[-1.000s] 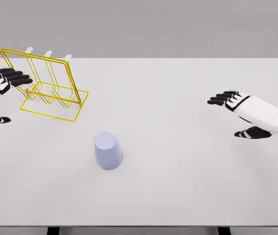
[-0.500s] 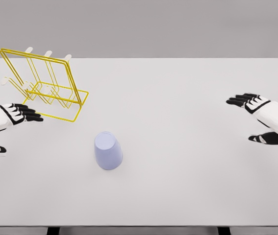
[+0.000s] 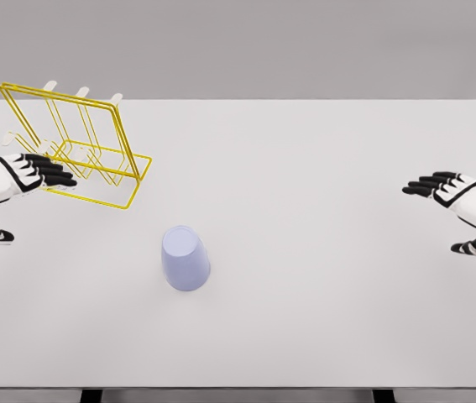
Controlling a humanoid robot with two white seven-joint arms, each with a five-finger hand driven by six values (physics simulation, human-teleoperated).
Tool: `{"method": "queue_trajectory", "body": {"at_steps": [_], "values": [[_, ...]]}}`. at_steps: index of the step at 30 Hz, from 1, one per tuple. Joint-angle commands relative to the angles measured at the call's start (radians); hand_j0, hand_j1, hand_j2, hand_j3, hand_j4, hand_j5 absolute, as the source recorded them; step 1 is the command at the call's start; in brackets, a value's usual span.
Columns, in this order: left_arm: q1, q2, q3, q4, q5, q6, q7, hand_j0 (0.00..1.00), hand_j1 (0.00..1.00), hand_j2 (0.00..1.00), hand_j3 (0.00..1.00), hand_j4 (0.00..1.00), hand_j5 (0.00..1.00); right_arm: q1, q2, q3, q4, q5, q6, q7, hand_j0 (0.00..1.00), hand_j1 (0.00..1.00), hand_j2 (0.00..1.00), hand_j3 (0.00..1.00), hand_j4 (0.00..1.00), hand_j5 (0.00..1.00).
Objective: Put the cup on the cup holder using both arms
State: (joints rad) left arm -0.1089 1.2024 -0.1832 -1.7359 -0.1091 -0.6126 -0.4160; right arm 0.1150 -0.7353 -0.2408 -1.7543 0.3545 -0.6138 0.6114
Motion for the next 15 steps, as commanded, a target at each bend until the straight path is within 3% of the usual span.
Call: {"method": "queue_trajectory", "body": {"at_steps": [1,3,5,6,7,8,11,15], "values": [[-0.005,-0.060,-0.004,0.006,-0.044,0.002,0.000,1.00,1.00,1.00,1.00,1.00,1.00,-0.002,-0.030,0.025,-0.001,-0.006,0.003,0.000,1.00,1.00,1.00,1.00,1.00,1.00],[-0.061,-0.087,-0.041,0.021,-0.055,0.002,0.000,1.00,1.00,1.00,1.00,1.00,1.00,-0.002,-0.032,0.025,-0.001,-0.006,0.003,0.000,1.00,1.00,1.00,1.00,1.00,1.00],[-0.181,-0.099,-0.140,0.056,-0.055,0.002,0.000,1.00,1.00,1.00,1.00,1.00,1.00,-0.003,-0.030,0.025,-0.001,-0.006,0.003,0.000,1.00,1.00,1.00,1.00,1.00,1.00],[-0.268,-0.098,-0.222,0.065,-0.034,0.002,0.000,1.00,1.00,1.00,1.00,1.00,1.00,-0.002,-0.030,0.025,-0.001,-0.006,0.003,0.000,1.00,1.00,1.00,1.00,1.00,1.00],[-0.311,-0.090,-0.255,0.064,0.009,0.002,0.000,1.00,1.00,1.00,1.00,1.00,1.00,-0.002,-0.030,0.026,-0.001,-0.006,0.003,0.000,1.00,1.00,1.00,1.00,1.00,1.00],[-0.321,-0.083,-0.259,0.062,0.031,0.002,0.000,1.00,1.00,1.00,1.00,1.00,1.00,-0.002,-0.030,0.026,-0.001,-0.006,0.003,0.000,1.00,1.00,1.00,1.00,1.00,1.00],[-0.325,0.040,-0.260,-0.002,0.199,0.002,0.000,1.00,1.00,1.00,1.00,1.00,1.00,-0.003,-0.029,0.026,-0.001,-0.006,0.003,0.000,1.00,1.00,1.00,1.00,1.00,1.00],[-0.331,0.043,-0.272,-0.016,0.223,0.002,-0.001,1.00,1.00,1.00,1.00,1.00,1.00,-0.003,-0.029,0.035,-0.001,-0.006,0.003,0.000,1.00,1.00,1.00,1.00,1.00,1.00]]}}
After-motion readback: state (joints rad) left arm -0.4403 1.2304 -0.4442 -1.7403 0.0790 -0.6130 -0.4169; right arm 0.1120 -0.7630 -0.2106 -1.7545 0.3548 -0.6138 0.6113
